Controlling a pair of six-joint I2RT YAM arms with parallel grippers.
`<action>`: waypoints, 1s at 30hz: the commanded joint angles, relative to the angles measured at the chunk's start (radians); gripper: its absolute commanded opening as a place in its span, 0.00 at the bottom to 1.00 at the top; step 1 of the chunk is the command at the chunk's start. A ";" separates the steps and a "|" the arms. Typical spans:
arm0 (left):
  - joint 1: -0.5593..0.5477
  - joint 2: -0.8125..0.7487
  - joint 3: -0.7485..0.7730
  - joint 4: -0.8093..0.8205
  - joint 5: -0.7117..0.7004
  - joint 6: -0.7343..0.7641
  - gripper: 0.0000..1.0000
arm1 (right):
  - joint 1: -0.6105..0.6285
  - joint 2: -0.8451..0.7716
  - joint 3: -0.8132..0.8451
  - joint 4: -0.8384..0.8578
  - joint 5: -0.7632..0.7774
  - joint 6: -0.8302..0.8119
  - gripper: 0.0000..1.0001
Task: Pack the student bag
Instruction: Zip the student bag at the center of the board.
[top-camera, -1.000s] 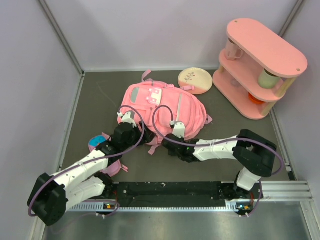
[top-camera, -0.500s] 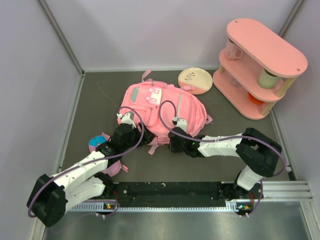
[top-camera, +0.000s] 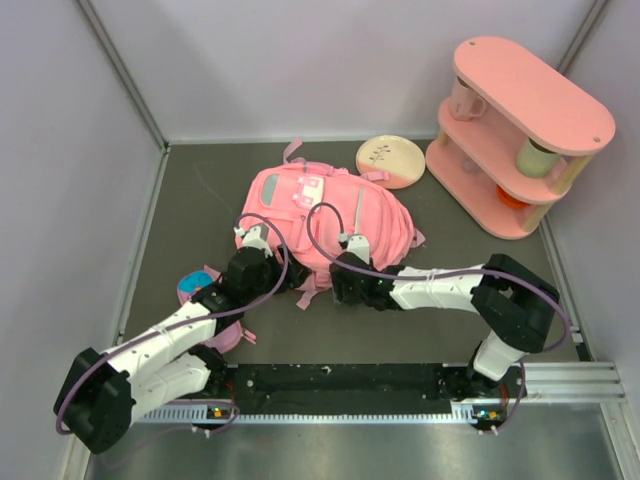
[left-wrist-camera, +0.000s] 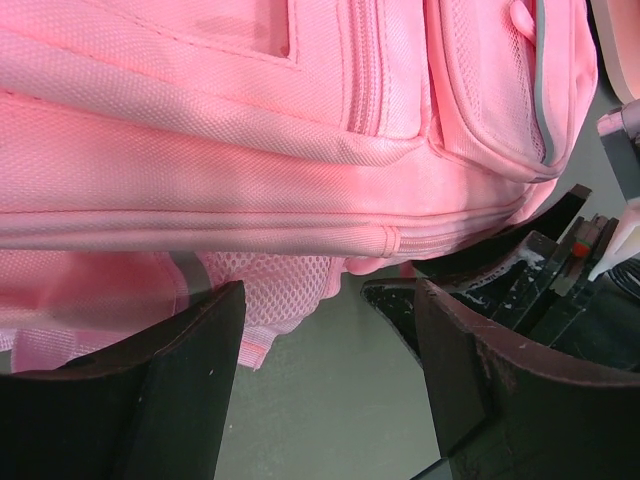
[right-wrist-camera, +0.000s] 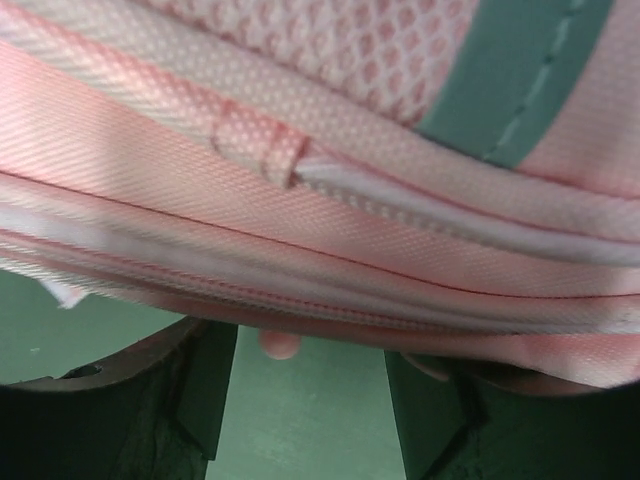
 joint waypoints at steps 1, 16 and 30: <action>-0.002 0.009 0.000 0.042 -0.010 0.000 0.73 | 0.020 0.035 0.062 -0.188 0.185 -0.086 0.58; 0.000 0.000 0.000 0.026 -0.022 0.005 0.72 | 0.128 0.097 0.207 -0.251 0.325 -0.198 0.52; 0.001 -0.050 -0.023 0.011 -0.076 -0.011 0.73 | 0.154 0.126 0.251 -0.257 0.365 -0.233 0.12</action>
